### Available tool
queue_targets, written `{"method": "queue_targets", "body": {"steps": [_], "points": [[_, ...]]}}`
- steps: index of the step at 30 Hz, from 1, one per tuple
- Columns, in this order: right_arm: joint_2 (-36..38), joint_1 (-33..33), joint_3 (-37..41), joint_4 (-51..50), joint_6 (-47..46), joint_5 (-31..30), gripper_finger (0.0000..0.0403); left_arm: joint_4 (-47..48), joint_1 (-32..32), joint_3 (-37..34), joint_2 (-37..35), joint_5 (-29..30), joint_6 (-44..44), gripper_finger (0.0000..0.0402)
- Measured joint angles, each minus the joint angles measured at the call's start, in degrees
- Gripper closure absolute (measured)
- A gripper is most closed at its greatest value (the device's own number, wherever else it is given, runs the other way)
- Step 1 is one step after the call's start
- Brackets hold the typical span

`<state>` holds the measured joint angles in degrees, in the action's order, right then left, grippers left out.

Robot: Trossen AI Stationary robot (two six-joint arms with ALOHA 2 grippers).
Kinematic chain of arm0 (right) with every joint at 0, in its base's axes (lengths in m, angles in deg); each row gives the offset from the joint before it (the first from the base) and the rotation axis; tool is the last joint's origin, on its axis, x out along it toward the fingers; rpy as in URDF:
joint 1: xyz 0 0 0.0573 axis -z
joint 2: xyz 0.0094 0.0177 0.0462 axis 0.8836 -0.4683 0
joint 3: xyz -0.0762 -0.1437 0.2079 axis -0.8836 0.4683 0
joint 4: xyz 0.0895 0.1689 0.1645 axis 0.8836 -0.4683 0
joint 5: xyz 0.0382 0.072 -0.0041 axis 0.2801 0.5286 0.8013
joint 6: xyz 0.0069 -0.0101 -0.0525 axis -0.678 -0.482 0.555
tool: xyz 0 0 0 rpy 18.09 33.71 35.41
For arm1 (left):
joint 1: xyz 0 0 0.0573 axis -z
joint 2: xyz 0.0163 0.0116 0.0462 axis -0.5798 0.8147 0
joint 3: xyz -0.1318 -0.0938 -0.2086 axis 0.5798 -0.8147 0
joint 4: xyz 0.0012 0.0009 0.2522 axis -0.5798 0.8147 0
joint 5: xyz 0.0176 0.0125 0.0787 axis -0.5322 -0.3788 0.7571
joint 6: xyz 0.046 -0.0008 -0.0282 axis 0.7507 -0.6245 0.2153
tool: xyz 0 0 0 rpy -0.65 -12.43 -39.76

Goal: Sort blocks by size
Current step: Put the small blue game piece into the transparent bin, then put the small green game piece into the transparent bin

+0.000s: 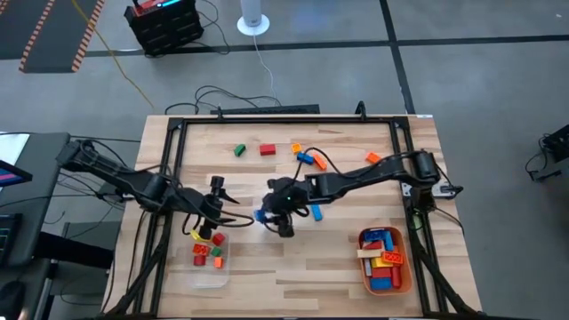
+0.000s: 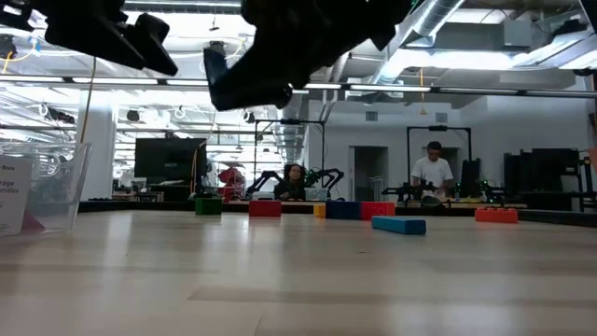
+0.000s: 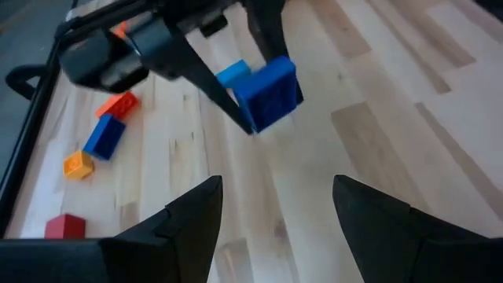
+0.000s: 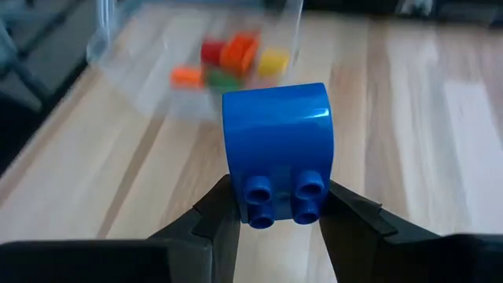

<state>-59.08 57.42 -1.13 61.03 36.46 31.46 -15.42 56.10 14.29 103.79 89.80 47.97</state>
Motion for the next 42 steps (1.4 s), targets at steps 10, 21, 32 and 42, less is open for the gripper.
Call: {"method": "queue_targets", "body": {"steps": [10,21,32,42], "points": [[-0.66,-3.25,-0.06,14.99,0.63,1.53,0.0227,15.47,-0.07,5.78,-3.6,13.84,-7.37,0.0166],[-11.05,-5.29,-12.92,16.82,1.22,0.79,0.0231,22.21,-0.2,6.34,-15.74,22.59,-16.48,0.0166],[-27.27,-6.24,-33.55,11.71,6.15,0.97,0.0227,27.63,-0.22,5.7,-18.05,22.52,-21.48,0.0166],[-32.32,-3.06,-45.08,-9.64,9.75,2.34,0.015,27.68,-0.22,5.68,-15.47,20.26,-22.69,0.0166]]}}
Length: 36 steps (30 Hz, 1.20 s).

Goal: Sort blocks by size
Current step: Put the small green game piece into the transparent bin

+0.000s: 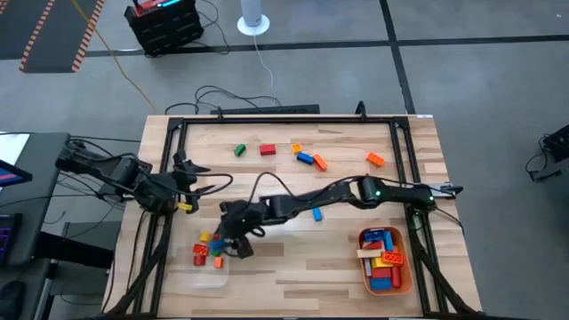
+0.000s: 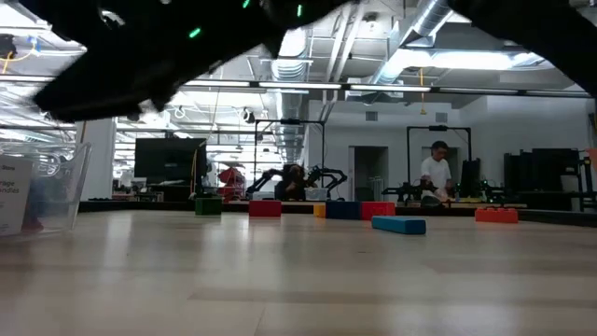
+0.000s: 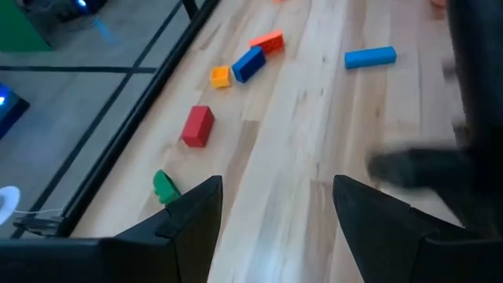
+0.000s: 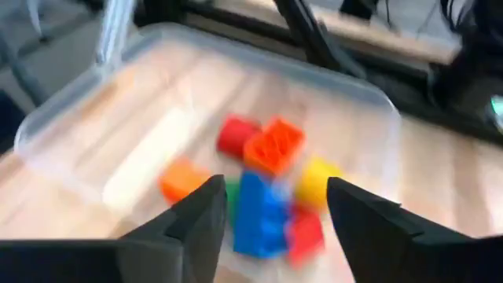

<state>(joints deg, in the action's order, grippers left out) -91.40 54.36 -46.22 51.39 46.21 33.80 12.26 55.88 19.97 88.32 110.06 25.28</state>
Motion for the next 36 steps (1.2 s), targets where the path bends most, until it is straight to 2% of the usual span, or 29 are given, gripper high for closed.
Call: {"method": "queue_targets", "body": {"steps": [6,8,11,14,19,23,27,31,36], "points": [[10.56,2.68,-2.03,-23.71,1.48,-1.58,0.0138,-0.12,-2.72,0.0,3.89,-0.01,-0.91,0.0166],[13.54,3.27,-0.74,-31.41,0.91,-4.5,0.0137,-0.21,-5.27,-0.02,5.57,-0.01,-0.08,0.0166],[16.66,3.48,4.44,-38.72,-0.88,-10.95,0.0137,-1.42,-10.28,-0.07,7.05,-0.53,3.3,0.0166],[20.29,3.77,13.28,-39.2,-3.76,-13.61,0.0138,-5.42,-17.29,-0.44,7.59,-6.24,7.78,0.0166],[29.51,4.44,31.31,-29.42,-8.84,-15.78,0.0138,-12.45,-30.62,-4.23,9.39,-18.07,12.68,0.0166],[37.91,3.53,47.2,-12.29,-12.48,-20.03,0.0138,-16.73,-39.81,-6.47,15.41,-24.56,15.25,0.0166],[44.05,1.65,60.57,5.27,-15.0,-22.88,0.0138,-23.97,-46.68,-5.71,23.39,-28.81,17.41,0.0166],[45.97,-0.34,68.2,16.41,-16.75,-24.35,0.0138,-26.53,-52.73,-1.86,32.6,-33.12,17.57,0.0166],[45.51,-3.23,69.88,21.82,-17.12,-25.99,0.0138,-26.38,-57.22,3.76,44.44,-34.98,18.25,0.0166]]}}
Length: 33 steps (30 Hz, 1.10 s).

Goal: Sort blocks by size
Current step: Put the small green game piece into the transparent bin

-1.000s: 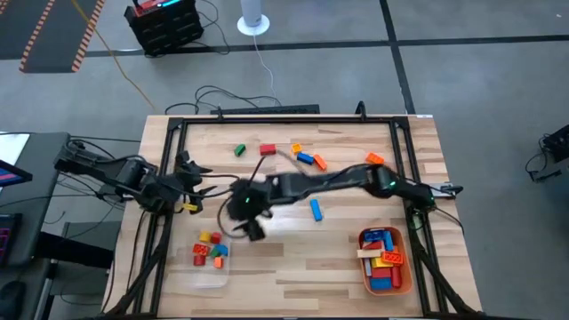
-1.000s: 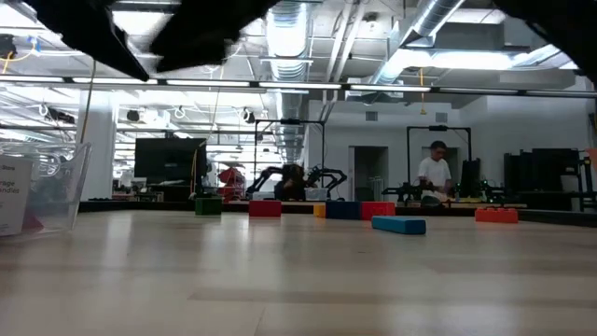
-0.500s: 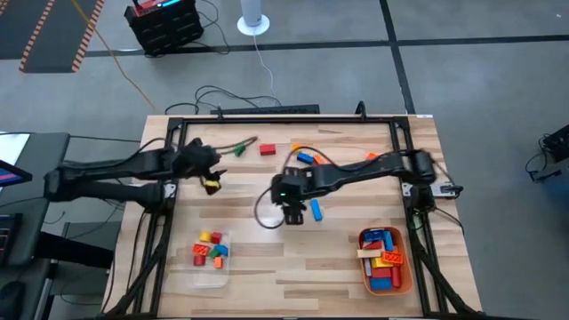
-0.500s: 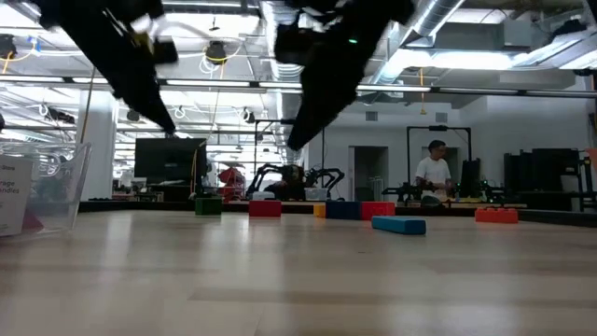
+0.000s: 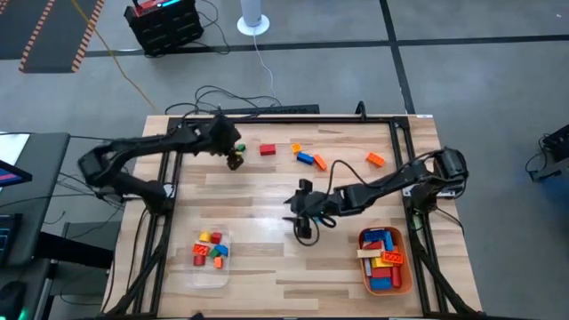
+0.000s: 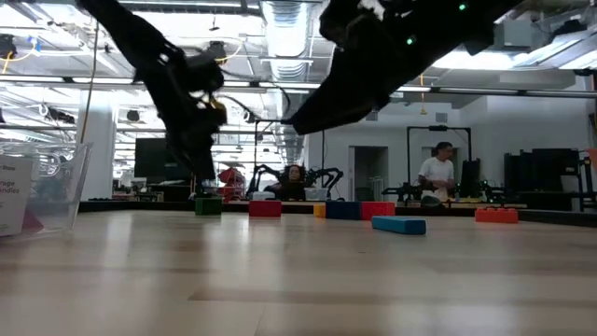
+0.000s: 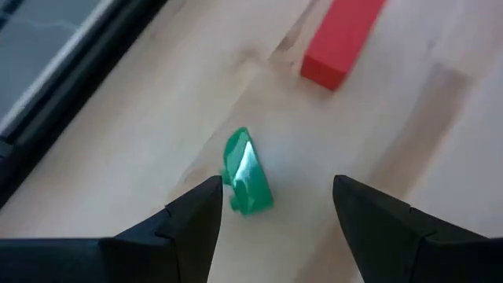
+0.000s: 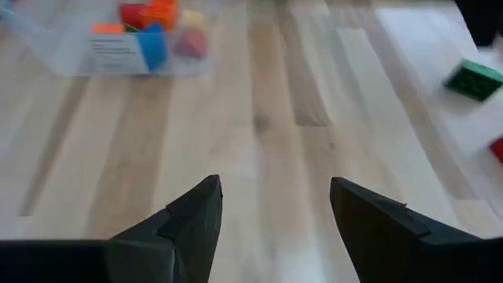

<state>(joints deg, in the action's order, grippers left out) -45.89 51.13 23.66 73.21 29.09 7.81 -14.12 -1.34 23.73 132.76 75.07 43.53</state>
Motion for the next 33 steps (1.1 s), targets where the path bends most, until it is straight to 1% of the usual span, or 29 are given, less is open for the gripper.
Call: {"method": "queue_targets", "body": {"steps": [4,8,15,17,18,20,24,26,28,31,33], "points": [[-0.45,-1.91,0.06,1.01,-0.02,-1.55,0.0138,0.16,-1.64,3.56,7.52,-0.21,1.37,0.0166],[-0.33,-3.09,0.01,2.11,-0.11,-2.98,0.0138,0.13,-2.42,6.13,12.75,-0.44,1.88,0.0166],[-0.33,-3.73,0.03,2.59,-1.34,-3.14,0.0138,0.26,-3.01,7.38,17.8,-0.65,3.0,0.0167],[-0.33,-3.71,0.03,2.41,-1.73,-3.16,0.0138,0.94,-2.99,7.38,18.0,-0.61,4.03,0.0181],[-0.33,-3.71,0.03,2.43,-2.01,-3.16,0.0138,1.29,-2.92,7.38,18.0,-0.54,4.49,0.0194],[-0.33,-3.71,0.03,2.29,-2.61,-3.19,0.0138,1.45,-2.74,7.38,17.67,0.2,5.41,0.0229],[-0.33,-3.71,0.03,1.83,-3.1,-3.17,0.0138,2.34,-2.73,7.4,15.81,1.22,8.02,0.032],[-0.33,-3.71,0.03,1.3,-3.66,-3.19,0.0138,4.23,-2.49,7.39,14.34,1.26,9.42,0.032],[-0.33,-3.72,0.05,0.57,-4.41,-3.95,0.0138,7.19,-1.95,7.38,11.16,0.51,10.32,0.032],[-0.33,-3.85,0.62,0.77,-4.81,-4.16,0.0138,16.3,-0.18,8.14,4.59,-4.59,10.45,0.032],[-0.33,-3.99,1.27,0.99,-5.29,-4.6,0.0138,23.05,2.71,8.45,-0.57,-8.44,9.2,0.032]]}}
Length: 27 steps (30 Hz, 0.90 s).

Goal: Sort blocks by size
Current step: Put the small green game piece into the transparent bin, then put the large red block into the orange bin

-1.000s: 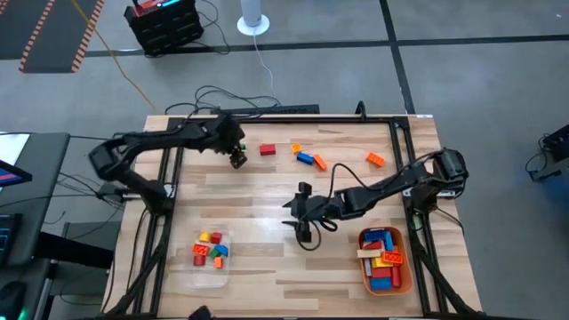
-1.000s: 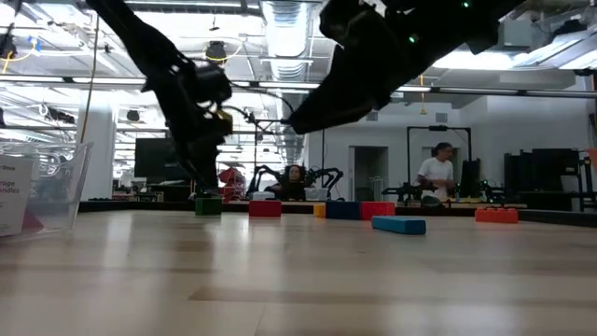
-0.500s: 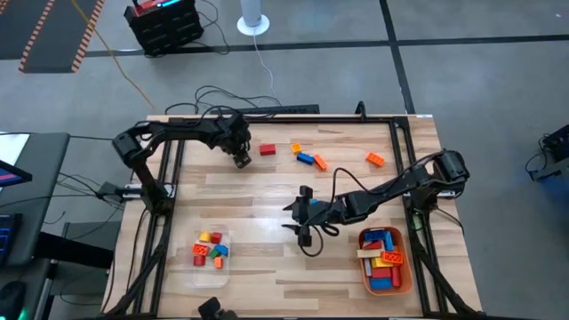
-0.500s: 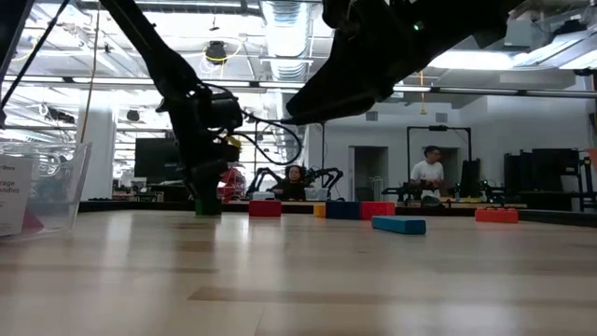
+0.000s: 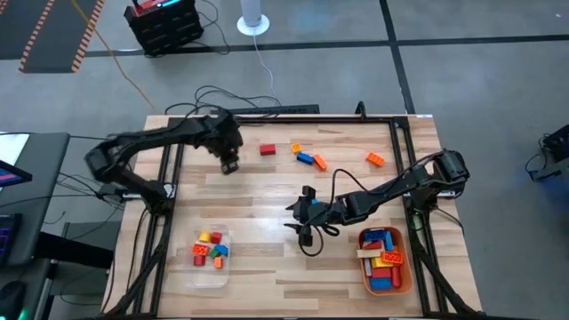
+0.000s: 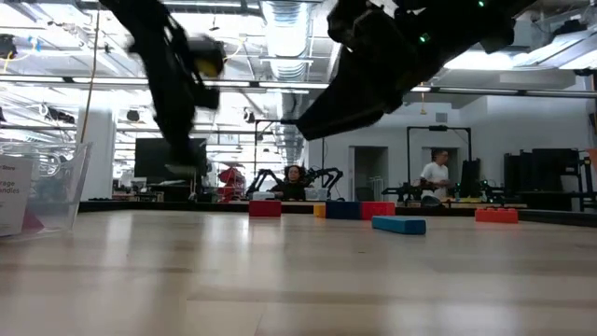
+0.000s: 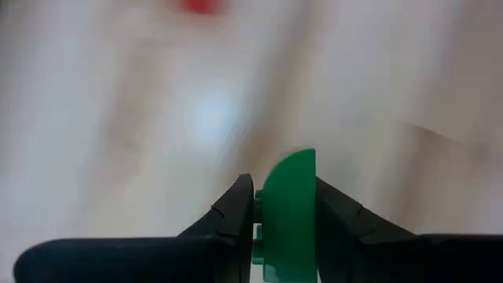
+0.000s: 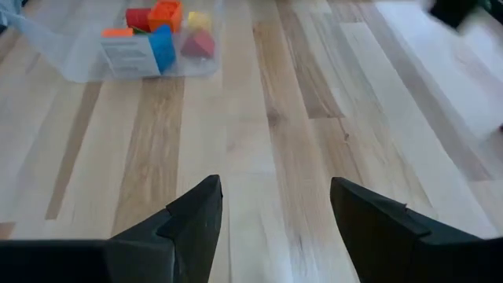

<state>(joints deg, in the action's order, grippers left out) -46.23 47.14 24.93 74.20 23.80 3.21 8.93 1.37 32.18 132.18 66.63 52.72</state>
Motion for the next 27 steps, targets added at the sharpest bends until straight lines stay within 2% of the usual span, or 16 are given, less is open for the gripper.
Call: {"method": "queue_targets", "body": {"steps": [4,8,12,16,20,23,27], "points": [[0.0,0.04,0.9,0.39,-0.45,-1.33,0.0138,11.04,11.94,0.05,-9.35,-3.31,-5.35,0.032],[-0.02,0.08,0.93,0.37,-0.85,-2.5,0.0138,15.76,30.73,0.05,-14.39,-3.57,-14.6,0.032],[-0.02,0.09,0.93,0.2,-2.1,-3.17,0.0138,17.2,47.44,0.03,-14.9,-1.24,-30.21,0.032],[-0.02,0.09,0.93,0.19,-2.34,-3.76,0.0138,17.04,59.8,0.01,-10.53,1.12,-42.38,0.032],[-0.02,0.39,0.93,0.43,-2.85,-3.78,0.0138,17.08,64.63,0.01,-4.79,4.09,-45.91,0.0308],[-0.02,0.49,0.93,0.18,-3.65,-3.81,0.0138,18.25,64.18,0.4,-2.31,4.18,-44.78,0.0233],[-0.02,0.5,0.93,0.16,-3.61,-3.87,0.0138,24.33,61.91,4.73,-1.1,3.89,-43.12,0.0138]]}}
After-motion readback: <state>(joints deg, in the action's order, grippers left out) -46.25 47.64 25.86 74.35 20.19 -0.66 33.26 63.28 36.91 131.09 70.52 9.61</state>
